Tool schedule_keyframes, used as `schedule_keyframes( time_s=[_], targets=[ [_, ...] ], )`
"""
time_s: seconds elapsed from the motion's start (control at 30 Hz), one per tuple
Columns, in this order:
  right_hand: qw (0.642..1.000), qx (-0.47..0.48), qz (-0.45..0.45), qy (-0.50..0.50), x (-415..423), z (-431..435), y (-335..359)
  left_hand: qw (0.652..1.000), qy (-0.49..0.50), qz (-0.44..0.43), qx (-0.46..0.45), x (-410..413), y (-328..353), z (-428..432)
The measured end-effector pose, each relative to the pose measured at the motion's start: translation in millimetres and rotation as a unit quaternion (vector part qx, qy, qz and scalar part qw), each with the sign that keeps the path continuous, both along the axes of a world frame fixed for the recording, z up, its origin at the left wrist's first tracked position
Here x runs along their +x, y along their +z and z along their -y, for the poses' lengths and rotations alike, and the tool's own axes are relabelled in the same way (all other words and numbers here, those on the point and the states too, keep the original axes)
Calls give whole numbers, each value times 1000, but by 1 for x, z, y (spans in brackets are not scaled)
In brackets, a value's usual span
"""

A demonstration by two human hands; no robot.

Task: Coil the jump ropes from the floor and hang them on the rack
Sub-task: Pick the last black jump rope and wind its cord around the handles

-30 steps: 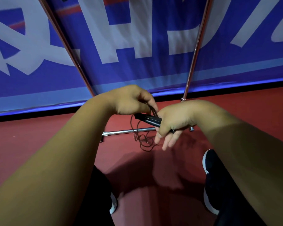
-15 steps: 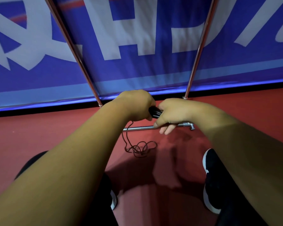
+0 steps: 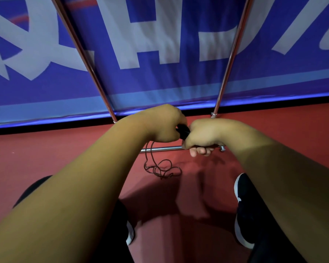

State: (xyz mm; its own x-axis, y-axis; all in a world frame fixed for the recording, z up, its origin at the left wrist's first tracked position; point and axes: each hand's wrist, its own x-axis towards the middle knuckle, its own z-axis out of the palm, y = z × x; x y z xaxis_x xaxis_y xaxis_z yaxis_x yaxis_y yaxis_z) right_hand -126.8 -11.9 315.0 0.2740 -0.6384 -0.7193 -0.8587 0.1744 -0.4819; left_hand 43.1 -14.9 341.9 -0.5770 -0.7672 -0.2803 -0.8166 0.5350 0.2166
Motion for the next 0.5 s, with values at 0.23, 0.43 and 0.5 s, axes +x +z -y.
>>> schedule_keyframes(
  time_s=[0.23,0.43,0.5],
  targets=[
    [997,-17,-25,-77,-8,9,1,998,59,-17,16,0,13,-5],
    [983,-81,80,-142,-3,15,-5,923,129,-113,346,12,-6,-8],
    [974,-104,104,-170,-2,15,-3,884,134,-167,416,15,-8,-9]
  ],
)
